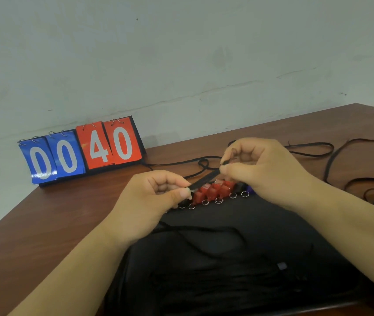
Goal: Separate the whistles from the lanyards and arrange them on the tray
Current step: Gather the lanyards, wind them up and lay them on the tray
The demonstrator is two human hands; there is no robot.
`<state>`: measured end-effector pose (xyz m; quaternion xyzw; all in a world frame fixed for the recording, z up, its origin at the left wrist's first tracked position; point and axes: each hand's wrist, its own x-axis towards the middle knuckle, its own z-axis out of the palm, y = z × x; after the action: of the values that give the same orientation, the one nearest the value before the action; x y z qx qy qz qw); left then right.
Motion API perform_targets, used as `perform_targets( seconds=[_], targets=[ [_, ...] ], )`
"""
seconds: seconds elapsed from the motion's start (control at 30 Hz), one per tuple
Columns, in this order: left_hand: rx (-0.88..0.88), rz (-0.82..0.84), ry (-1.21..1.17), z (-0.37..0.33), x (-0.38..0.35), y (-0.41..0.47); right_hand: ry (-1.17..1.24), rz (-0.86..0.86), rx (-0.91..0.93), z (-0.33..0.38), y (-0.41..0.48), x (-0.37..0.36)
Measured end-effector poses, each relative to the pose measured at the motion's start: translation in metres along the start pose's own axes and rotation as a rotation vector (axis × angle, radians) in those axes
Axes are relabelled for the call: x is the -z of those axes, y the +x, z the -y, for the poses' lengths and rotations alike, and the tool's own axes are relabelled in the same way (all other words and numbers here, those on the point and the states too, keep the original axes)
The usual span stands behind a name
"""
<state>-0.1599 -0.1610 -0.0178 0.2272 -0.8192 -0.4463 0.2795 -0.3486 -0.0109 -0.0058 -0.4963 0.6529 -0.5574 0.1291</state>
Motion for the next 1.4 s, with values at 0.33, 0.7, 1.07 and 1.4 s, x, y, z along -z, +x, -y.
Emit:
perform_targets(
  seconds=[0.33,0.7,1.07,1.4],
  targets=[
    [0.178,-0.102,-0.319,0.019,0.027,0.015,0.264,-0.127,-0.305,-0.012,0.016,0.008],
    [0.185,-0.092,-0.423,0.022,0.022,0.018,-0.336,0.586,-0.078,-0.008,-0.001,-0.003],
    [0.186,-0.074,-0.420,0.023,0.019,0.018,-0.371,0.699,-0.034,-0.019,-0.003,-0.012],
    [0.184,-0.063,-0.396,0.025,0.023,0.018,-0.570,0.765,-0.043,-0.017,-0.002,-0.012]
  ],
)
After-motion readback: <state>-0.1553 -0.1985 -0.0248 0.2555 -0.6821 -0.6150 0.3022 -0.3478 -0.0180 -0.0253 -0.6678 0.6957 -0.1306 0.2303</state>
